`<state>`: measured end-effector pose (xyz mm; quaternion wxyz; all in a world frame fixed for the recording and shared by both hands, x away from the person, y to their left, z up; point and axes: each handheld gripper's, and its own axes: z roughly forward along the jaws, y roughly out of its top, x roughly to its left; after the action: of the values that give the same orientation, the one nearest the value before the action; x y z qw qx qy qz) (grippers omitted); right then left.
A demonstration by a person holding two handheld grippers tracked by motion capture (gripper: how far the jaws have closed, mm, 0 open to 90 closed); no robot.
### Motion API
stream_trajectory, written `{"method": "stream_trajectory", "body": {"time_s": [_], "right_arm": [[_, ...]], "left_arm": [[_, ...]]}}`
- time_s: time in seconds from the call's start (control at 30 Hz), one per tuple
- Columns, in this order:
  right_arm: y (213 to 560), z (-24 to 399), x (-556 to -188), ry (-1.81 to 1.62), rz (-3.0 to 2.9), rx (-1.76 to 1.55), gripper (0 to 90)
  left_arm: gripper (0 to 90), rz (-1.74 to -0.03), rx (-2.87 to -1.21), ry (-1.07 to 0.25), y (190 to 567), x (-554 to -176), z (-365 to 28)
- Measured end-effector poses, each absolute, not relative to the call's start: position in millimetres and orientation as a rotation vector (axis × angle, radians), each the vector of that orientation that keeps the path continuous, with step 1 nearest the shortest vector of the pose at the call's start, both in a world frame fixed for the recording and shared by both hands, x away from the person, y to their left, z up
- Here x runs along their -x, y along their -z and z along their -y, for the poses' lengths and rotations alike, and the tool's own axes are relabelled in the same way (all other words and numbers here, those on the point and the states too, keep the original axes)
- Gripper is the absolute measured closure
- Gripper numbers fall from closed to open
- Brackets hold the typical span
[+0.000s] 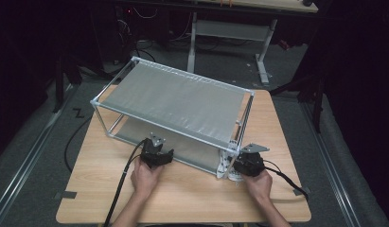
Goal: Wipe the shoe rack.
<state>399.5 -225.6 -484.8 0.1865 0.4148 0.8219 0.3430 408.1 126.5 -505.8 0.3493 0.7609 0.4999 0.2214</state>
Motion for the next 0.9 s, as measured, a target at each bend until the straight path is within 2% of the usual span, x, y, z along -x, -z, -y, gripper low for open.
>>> {"method": "stream_trajectory", "body": {"time_s": [0.27,0.7,0.9], "right_arm": [[485.6,225.6,-396.6,-0.931,-2.319,-1.144,75.8],[488.3,220.1,-371.5,-0.942,-2.359,-1.09,80.4],[486.4,223.1,-379.7,-0.932,-2.351,-1.091,81.5]], "left_arm": [[33.9,-1.289,-1.975,-0.574,505.8,-407.7,-126.4],[38.2,-1.28,-1.974,-0.577,505.8,-403.1,-127.4],[39.0,-1.276,-1.975,-0.575,505.7,-403.0,-127.4]]}}
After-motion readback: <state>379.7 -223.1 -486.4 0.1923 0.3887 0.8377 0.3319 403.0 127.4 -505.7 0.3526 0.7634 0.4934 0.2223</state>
